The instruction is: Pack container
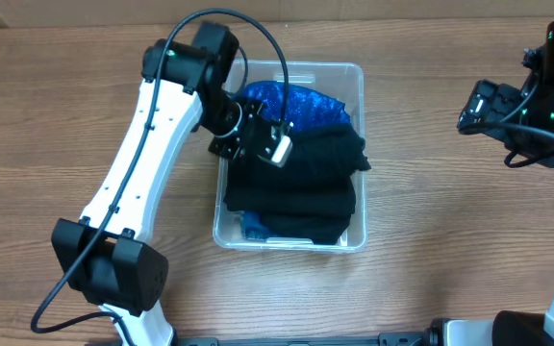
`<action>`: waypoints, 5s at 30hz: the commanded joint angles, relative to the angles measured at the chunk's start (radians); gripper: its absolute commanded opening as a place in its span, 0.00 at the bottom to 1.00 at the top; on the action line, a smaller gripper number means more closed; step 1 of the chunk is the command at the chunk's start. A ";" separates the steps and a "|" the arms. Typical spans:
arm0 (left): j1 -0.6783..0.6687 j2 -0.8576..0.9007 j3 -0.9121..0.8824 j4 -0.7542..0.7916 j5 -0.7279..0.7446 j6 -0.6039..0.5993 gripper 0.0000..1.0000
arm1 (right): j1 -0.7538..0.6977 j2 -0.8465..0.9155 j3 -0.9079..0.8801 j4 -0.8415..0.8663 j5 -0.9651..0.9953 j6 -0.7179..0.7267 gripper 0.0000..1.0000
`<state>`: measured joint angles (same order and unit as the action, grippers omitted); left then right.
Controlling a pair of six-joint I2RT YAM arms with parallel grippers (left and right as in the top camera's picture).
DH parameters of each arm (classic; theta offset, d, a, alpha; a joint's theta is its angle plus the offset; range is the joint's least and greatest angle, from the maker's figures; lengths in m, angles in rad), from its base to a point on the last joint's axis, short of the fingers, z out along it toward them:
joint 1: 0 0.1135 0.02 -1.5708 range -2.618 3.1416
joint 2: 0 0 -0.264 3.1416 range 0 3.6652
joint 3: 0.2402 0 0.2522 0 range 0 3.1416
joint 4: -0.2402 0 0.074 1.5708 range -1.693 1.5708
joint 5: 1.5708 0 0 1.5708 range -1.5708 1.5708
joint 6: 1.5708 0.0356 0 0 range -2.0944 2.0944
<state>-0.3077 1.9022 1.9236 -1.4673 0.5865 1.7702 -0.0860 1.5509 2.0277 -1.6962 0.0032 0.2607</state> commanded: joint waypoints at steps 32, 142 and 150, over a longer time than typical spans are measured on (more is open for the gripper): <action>0.051 0.072 0.009 0.312 -0.216 -0.219 1.00 | -0.005 -0.026 0.000 0.003 -0.005 -0.004 0.93; 0.386 -1.375 -0.780 0.350 -0.591 -1.970 1.00 | 0.027 -0.784 -0.792 0.428 -0.021 -0.111 1.00; 0.386 -1.520 -0.862 0.211 -0.620 -1.972 1.00 | 0.027 -0.946 -0.895 0.349 -0.050 -0.104 1.00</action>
<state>0.0784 0.3950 1.0794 -1.1870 -0.0101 -0.1844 -0.0582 0.6090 1.1507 -1.3277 -0.0307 0.1566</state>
